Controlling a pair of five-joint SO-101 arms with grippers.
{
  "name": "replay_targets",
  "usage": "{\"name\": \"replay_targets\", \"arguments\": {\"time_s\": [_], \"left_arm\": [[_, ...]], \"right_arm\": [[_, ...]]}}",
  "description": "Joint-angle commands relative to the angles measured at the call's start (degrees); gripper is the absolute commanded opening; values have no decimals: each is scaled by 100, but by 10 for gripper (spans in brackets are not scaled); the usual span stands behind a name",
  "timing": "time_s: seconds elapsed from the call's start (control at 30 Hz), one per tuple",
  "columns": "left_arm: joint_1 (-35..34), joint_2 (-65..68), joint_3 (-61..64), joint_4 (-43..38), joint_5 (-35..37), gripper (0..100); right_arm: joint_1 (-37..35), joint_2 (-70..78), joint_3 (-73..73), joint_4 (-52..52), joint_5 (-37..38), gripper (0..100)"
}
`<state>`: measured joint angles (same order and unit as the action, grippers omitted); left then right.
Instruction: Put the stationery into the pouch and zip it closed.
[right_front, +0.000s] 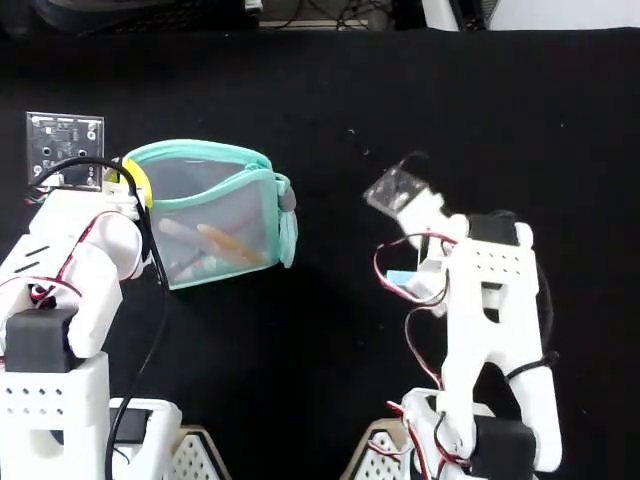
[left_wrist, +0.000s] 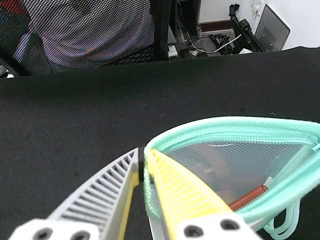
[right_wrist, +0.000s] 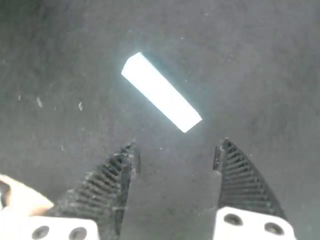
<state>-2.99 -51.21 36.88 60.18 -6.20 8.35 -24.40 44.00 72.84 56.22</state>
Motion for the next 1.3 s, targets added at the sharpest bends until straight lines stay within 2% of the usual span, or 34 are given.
{"name": "replay_targets", "arguments": {"time_s": [0.0,0.2,0.4,0.57,0.83,1.27], "left_arm": [[-4,158,1059,97,-62,30],[-4,158,1059,79,-62,30],[31,158,1059,97,-44,30],[31,158,1059,105,-35,30],[31,158,1059,105,-35,30],[31,158,1059,105,-35,30]], "right_arm": [[70,-171,145,-352,475,248],[492,-171,980,-1600,1002,250],[466,-171,1587,-2303,1081,248],[448,-163,1684,-2382,1090,247],[-132,-163,1666,-2374,1090,247],[-105,-163,1903,-2374,1574,244]]}}
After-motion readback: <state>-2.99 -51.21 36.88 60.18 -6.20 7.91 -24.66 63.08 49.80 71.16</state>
